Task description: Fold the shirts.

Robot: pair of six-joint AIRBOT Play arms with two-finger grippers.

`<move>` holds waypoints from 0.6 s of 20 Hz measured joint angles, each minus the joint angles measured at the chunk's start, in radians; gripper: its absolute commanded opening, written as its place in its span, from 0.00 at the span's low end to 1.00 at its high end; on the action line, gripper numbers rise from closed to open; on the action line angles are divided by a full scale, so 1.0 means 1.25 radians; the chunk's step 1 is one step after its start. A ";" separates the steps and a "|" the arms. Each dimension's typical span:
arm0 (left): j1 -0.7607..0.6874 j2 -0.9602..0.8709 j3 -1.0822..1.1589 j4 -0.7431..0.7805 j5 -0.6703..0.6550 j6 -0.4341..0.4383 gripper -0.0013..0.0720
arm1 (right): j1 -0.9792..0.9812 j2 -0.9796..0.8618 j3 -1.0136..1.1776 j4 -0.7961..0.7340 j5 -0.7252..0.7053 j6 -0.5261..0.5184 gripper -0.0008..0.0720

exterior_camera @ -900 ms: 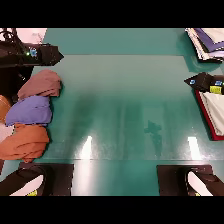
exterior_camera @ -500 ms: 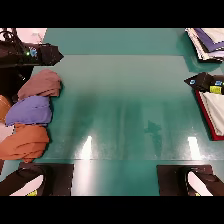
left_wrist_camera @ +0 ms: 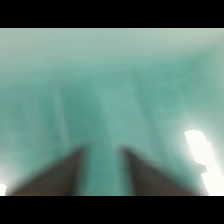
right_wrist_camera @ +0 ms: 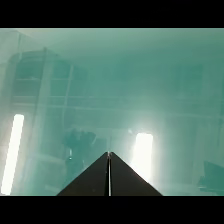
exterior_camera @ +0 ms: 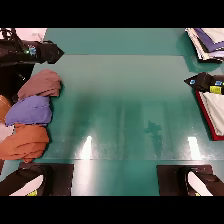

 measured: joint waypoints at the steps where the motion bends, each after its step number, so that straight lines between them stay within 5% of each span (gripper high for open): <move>1: 0.001 -0.009 -0.002 0.056 0.002 -0.009 0.77 | 0.000 0.000 0.000 0.000 0.000 0.000 0.03; 6: 0.034 -0.108 -0.052 0.288 0.004 -0.071 0.77 | 0.000 0.000 0.000 0.000 0.000 0.000 0.03; 12: 0.156 -0.302 -0.083 0.330 0.066 -0.126 0.77 | 0.000 0.000 0.000 0.001 0.000 0.000 0.03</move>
